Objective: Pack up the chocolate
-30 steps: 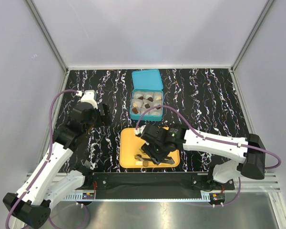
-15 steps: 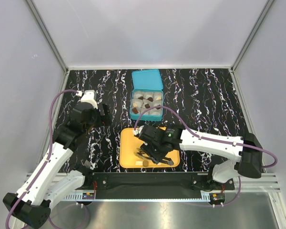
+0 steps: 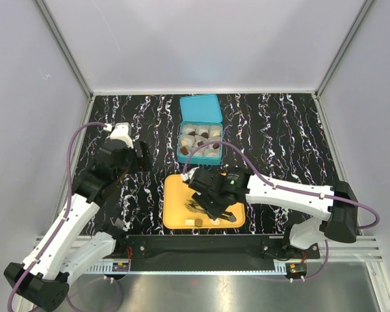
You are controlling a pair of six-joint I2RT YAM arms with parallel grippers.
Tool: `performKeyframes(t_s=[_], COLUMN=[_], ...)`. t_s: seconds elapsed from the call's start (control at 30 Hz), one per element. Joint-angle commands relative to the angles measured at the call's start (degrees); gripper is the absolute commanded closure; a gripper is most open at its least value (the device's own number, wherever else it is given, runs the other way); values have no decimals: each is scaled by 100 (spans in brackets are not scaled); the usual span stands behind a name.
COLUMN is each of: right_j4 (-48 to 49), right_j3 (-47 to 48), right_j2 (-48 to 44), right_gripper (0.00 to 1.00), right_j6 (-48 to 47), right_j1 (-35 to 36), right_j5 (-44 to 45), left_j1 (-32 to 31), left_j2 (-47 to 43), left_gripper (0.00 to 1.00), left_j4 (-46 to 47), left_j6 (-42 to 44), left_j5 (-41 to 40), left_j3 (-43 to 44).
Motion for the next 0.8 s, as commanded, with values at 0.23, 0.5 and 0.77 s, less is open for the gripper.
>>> performKeyframes(t_s=[0.23, 0.5, 0.77], right_j4=[-341, -367, -86], right_j3=[794, 1619, 2402], right_j2=[-152, 129, 831], right_gripper=[68, 68, 69], right_j6=[24, -836, -1224], right_j1=[-700, -1782, -2697], right_j5=[464, 473, 8], left_j1=[32, 32, 32], left_j2=[-18, -9, -36], left_gripper=[1, 1, 1], left_j4=[274, 292, 300], left_j6=[10, 10, 10], left_j5=[-78, -25, -16], left_j3=[197, 197, 179])
